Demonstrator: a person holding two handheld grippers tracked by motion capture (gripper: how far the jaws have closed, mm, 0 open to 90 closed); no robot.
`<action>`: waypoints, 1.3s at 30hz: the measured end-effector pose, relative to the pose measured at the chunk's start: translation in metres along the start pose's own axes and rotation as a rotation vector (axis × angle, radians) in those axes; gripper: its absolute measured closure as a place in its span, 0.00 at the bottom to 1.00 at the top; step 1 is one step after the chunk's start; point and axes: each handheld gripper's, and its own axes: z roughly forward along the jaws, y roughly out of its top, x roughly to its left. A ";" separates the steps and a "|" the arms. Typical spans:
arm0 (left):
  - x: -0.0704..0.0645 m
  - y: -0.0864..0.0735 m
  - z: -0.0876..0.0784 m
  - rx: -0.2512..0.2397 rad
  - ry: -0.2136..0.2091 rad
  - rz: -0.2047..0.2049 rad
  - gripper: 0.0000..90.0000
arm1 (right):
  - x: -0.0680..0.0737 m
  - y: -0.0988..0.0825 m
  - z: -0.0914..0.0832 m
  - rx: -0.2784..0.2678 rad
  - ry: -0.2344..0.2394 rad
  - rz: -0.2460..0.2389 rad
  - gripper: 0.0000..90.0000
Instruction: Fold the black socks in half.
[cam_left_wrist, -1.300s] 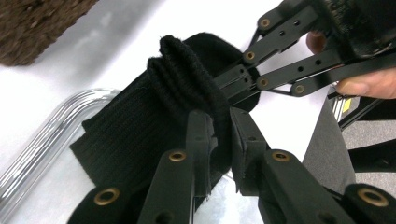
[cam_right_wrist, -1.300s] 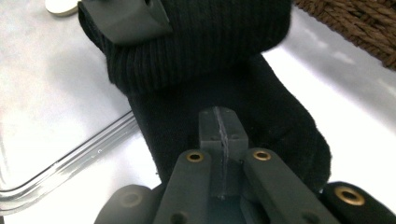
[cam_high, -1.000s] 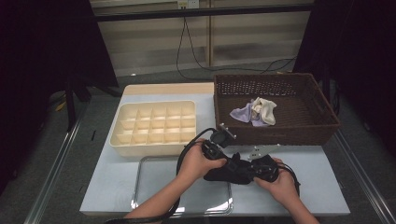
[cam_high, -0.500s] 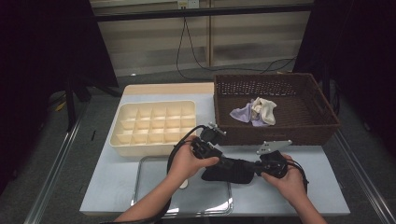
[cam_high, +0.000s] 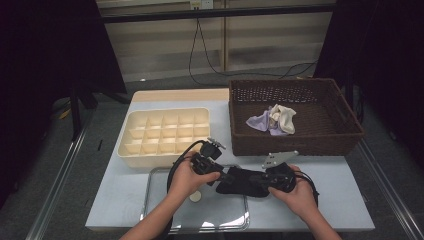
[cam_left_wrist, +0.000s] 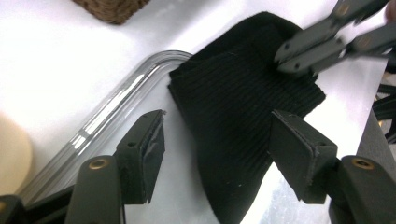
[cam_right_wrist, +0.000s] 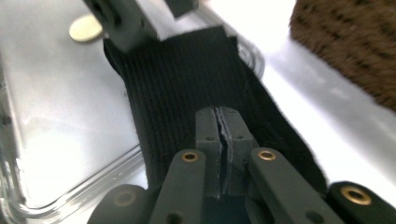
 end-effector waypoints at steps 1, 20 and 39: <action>0.001 -0.002 0.000 -0.005 0.002 -0.007 0.41 | 0.000 -0.001 0.003 0.023 -0.009 -0.005 0.99; 0.007 -0.013 0.015 0.057 -0.060 -0.065 0.86 | -0.002 -0.007 0.005 0.024 -0.012 0.003 1.00; -0.013 0.026 -0.017 0.048 -0.126 -0.048 0.97 | 0.005 0.001 0.005 -0.022 0.016 0.017 0.99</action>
